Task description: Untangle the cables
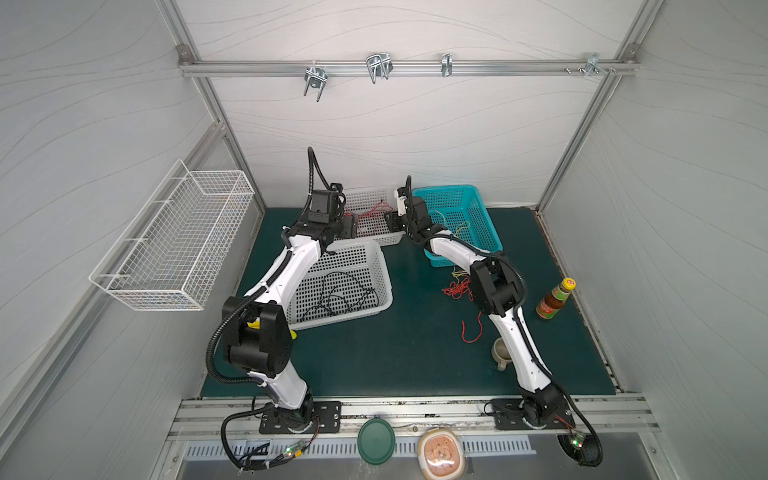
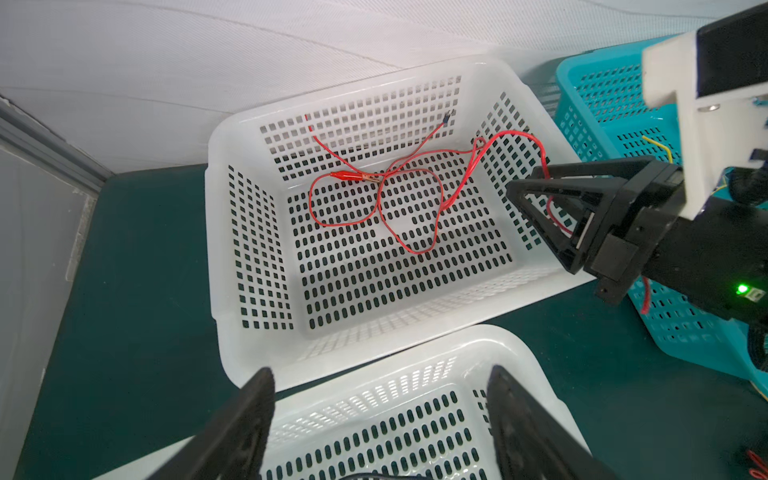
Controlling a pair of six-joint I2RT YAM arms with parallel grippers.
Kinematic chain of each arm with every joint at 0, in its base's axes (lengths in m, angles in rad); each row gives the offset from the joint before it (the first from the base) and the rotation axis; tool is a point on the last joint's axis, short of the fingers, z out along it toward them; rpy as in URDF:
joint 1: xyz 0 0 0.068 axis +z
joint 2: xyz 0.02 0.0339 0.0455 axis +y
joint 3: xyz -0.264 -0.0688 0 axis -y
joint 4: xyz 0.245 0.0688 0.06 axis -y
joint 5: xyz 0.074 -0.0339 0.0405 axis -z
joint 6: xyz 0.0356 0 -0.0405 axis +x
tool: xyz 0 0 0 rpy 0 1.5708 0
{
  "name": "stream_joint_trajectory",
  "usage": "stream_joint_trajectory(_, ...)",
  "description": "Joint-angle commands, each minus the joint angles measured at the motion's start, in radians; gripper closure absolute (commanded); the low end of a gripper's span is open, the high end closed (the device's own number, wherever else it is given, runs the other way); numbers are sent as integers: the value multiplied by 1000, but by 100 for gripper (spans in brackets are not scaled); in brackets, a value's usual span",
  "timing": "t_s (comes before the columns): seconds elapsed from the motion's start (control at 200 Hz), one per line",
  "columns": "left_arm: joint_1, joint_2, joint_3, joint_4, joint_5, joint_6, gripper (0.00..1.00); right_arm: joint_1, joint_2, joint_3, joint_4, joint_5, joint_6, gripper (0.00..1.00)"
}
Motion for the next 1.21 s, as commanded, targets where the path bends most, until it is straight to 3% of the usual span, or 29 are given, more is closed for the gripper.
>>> stream_joint_trajectory(0.0, 0, -47, -9, 45, 19, -15, 19, -8, -70, -32, -26, 33, -47, 48)
stream_joint_trajectory(0.215, 1, -72, -37, 57, 25, -23, 19, -7, -141, -86, -33, 63, -100, 24)
stream_joint_trajectory(0.515, 0, -83, -46, 63, 38, -35, 19, -9, -286, -231, 30, 36, -127, 13)
stream_joint_trajectory(0.705, 1, -90, -53, 73, 51, -42, 19, -10, -346, -266, -16, 36, -143, 12)
stream_joint_trajectory(0.82, 0, -97, -64, 75, 79, -45, 19, -12, -418, -332, -55, 101, -132, 12)
stream_joint_trajectory(0.961, -7, -112, -95, 95, 144, -44, 19, -12, -549, -463, -143, 213, -130, 12)
stream_joint_trajectory(1.201, -89, -127, -124, 130, 223, -16, 19, -38, -787, -703, -353, 288, -53, 17)
